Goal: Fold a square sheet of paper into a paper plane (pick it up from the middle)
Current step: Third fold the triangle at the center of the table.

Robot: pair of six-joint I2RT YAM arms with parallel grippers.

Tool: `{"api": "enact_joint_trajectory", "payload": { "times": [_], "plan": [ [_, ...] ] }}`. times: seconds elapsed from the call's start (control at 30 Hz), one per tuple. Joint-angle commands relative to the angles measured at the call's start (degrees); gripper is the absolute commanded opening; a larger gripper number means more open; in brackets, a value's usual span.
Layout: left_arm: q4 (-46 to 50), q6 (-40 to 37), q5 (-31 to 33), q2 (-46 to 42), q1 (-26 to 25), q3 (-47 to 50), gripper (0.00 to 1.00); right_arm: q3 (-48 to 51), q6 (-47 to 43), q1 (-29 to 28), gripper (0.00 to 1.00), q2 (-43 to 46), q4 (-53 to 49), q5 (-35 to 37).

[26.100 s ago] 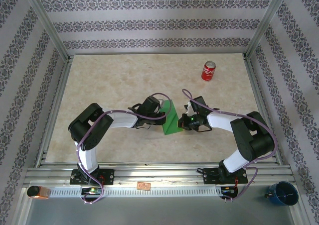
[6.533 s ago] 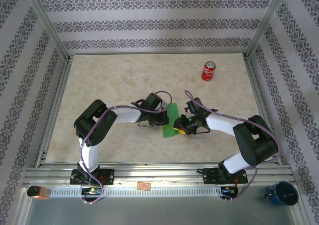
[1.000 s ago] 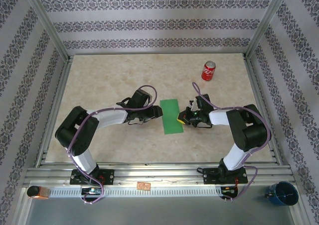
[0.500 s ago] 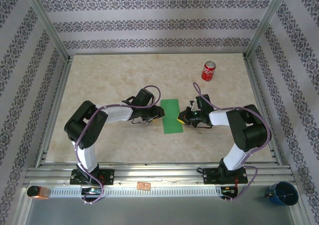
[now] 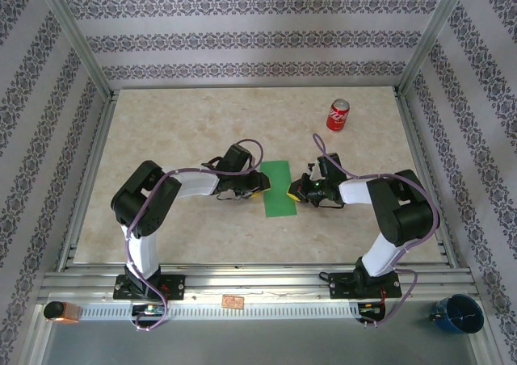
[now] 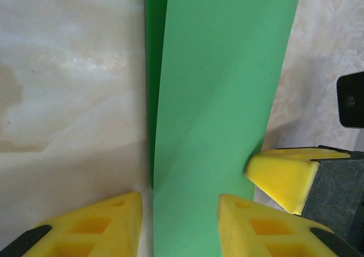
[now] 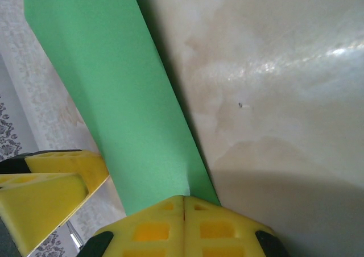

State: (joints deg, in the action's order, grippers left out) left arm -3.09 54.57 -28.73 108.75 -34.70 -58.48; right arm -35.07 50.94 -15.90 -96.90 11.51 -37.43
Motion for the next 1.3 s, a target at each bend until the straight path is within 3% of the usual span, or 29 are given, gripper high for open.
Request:
{"api": "enact_joint_trajectory", "payload": {
  "times": [0.0, 1.1, 1.27],
  "plan": [
    [-1.6, 1.4, -0.2, 1.0, -0.8, -1.5, 0.4, 1.9, 0.6, -0.2, 0.04, -1.2, -3.8, 1.4],
    [-7.1, 4.7, 0.0, 0.5, -1.3, 0.8, 0.37, 2.0, 0.4, 0.2, 0.05, -0.8, -3.8, 1.3],
    [-5.2, 4.0, 0.9, 0.0, -1.3, 0.5, 0.29, 2.1, 0.4, 0.3, 0.05, -0.5, -3.5, 1.2]
  ]
}}
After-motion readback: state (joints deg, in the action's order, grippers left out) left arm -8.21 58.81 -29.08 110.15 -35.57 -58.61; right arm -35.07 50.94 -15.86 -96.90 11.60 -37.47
